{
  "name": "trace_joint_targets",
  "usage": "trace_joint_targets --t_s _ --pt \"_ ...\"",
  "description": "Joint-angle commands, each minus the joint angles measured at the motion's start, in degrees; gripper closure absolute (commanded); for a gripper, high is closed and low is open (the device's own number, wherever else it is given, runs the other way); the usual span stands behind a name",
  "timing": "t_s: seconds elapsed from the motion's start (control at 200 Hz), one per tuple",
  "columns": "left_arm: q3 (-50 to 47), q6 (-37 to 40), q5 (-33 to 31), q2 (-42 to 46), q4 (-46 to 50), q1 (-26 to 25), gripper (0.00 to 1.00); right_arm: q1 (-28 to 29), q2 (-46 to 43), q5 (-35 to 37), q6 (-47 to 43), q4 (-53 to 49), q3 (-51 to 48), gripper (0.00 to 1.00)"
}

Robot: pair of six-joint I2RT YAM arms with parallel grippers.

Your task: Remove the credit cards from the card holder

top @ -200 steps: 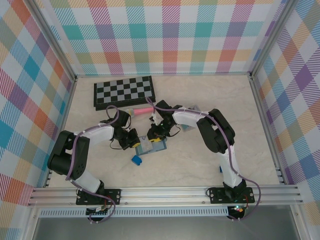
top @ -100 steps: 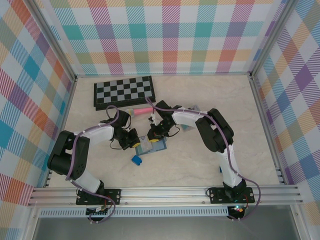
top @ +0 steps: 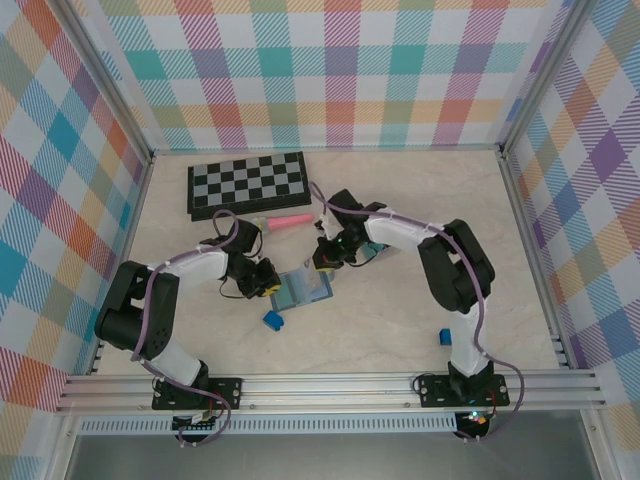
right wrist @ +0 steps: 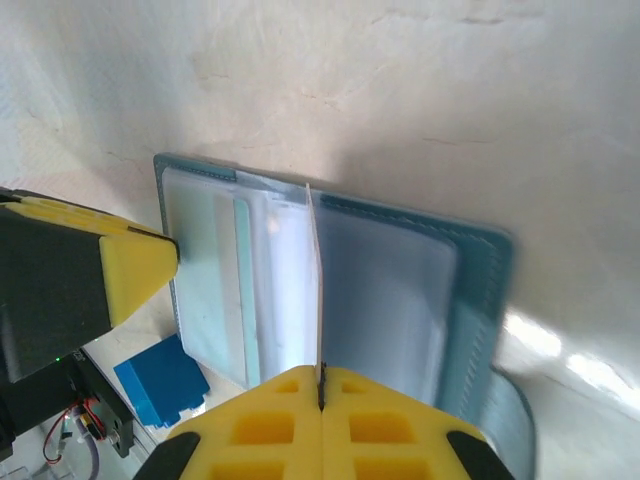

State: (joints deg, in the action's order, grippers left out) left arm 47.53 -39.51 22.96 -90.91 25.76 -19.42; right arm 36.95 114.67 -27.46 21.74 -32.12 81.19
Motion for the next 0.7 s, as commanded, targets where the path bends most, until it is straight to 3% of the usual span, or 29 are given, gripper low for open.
trace_joint_targets --t_s 0.0,0.185,0.35,0.525,0.695 --pt "4.2 0.1 -1.0 3.2 6.4 -0.3 0.77 0.3 -6.3 2.8 -1.9 -1.8 -1.0 1.0" --pt "10.5 1.1 -4.6 8.5 13.5 0.0 0.48 0.3 -16.1 8.4 -1.3 -3.1 -2.6 1.0" --pt "11.1 2.5 -6.9 13.8 17.2 0.6 0.26 0.2 -25.7 21.1 -2.1 -7.4 -4.1 1.0" --pt "10.4 5.2 -8.7 17.9 19.8 1.1 0.17 -3.2 -34.6 30.3 -4.0 -12.7 -6.0 1.0" --pt "9.7 5.7 -10.9 19.9 21.0 1.2 0.05 -11.5 -39.0 30.2 -8.8 -15.1 -7.3 1.0"
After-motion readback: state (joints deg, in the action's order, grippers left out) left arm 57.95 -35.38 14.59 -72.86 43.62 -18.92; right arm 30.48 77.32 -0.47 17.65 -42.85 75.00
